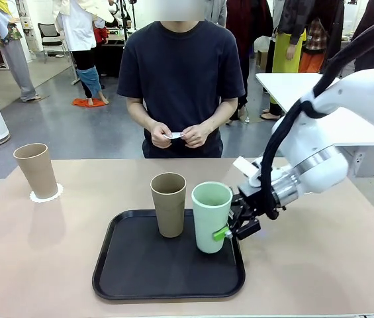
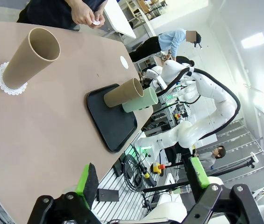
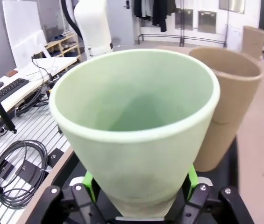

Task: Place coasters on the table and set cups on them.
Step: Take one Reusable plastic cup from the Flat Tray and place it on a coaster set by the human.

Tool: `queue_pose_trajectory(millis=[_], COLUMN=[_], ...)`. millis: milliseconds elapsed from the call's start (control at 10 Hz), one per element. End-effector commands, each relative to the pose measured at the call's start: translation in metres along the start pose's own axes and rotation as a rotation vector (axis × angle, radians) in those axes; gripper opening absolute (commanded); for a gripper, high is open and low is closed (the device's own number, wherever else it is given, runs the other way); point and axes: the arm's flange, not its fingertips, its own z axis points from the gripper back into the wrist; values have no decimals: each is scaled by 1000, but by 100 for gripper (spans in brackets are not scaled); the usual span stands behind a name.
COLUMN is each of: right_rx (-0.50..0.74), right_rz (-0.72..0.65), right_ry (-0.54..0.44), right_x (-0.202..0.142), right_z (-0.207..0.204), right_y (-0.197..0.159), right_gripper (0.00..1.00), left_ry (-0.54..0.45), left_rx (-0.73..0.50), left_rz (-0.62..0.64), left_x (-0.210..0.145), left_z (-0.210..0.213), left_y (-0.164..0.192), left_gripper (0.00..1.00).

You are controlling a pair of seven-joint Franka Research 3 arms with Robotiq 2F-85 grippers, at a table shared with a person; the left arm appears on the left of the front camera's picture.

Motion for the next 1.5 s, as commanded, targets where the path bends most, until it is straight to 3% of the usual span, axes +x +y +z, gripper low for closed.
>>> queue_pose_trajectory(millis=[0,300,600,1200,1300,1400], right_rx=[-120,-194,-248,-257,-261,-332], right_rz=[-38,-71,-110,-82,-93,-117], right_ry=[8,2,31,29,28,-14], right_x=[44,96,132,128,130,114], right_z=[54,119,150,150,151,195], right_y=[31,46,51,51,51,38], right_gripper=[75,75,75,75,83,83], left_ry=[-6,-6,-6,-6,-6,-6], left_rx=[7,7,7,7,7,7], left_rz=[9,9,9,9,9,9], left_x=[0,0,0,0,0,0], left_z=[2,2,2,2,2,2], left_y=[-2,-2,-2,-2,-2,-2], left_gripper=[100,100,100,100,100,100])
